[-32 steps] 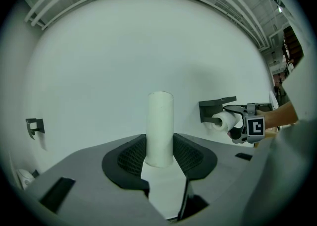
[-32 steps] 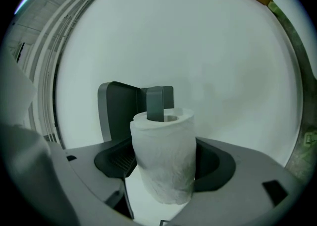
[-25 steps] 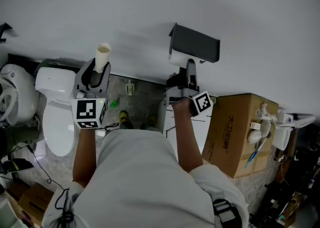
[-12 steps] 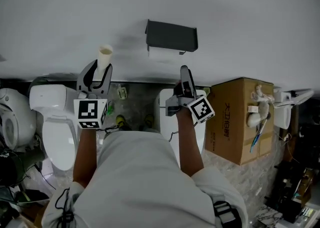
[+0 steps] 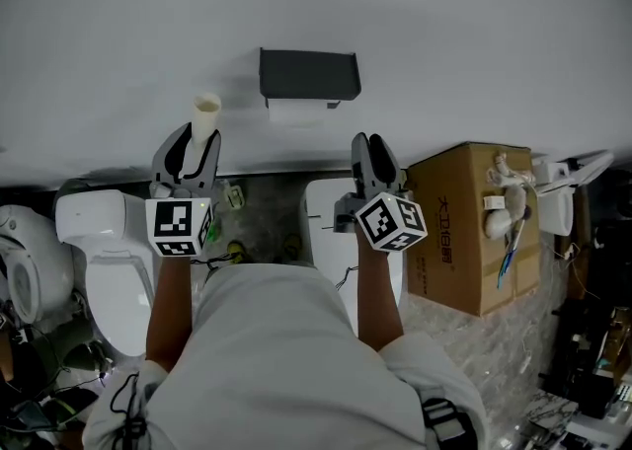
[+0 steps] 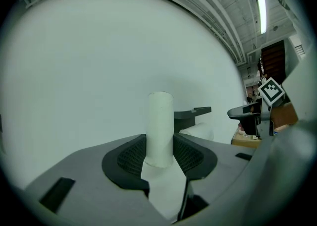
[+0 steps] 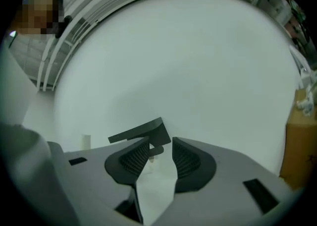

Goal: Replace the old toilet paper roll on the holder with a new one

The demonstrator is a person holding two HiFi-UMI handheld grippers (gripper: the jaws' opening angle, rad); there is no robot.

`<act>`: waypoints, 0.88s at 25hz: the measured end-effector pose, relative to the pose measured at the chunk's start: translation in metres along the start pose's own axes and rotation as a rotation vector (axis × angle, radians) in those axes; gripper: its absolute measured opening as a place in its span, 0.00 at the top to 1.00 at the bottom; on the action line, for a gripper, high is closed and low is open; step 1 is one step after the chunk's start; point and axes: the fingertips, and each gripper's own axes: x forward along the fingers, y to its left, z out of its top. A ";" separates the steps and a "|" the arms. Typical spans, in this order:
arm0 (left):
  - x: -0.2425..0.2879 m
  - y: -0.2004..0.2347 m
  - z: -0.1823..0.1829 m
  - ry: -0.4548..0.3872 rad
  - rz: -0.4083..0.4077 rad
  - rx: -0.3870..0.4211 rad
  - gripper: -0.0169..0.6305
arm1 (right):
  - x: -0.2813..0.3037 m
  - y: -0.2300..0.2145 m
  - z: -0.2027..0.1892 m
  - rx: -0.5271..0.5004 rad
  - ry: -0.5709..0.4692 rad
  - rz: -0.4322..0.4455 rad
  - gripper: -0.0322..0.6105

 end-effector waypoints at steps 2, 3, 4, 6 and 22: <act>0.000 -0.001 0.002 -0.008 0.000 -0.003 0.68 | -0.002 0.004 0.003 -0.083 0.009 -0.009 0.74; 0.000 -0.001 0.003 -0.012 0.000 -0.005 0.68 | -0.002 0.005 0.005 -0.115 0.013 -0.014 0.77; 0.001 -0.001 0.004 -0.015 -0.001 -0.006 0.68 | -0.001 0.006 0.007 -0.140 0.015 -0.019 0.79; 0.003 -0.001 0.007 -0.021 0.001 -0.007 0.68 | 0.001 0.007 0.011 -0.181 0.018 -0.027 0.84; 0.006 0.008 0.023 -0.042 0.047 0.003 0.68 | 0.015 0.019 0.029 -0.377 0.047 -0.022 0.94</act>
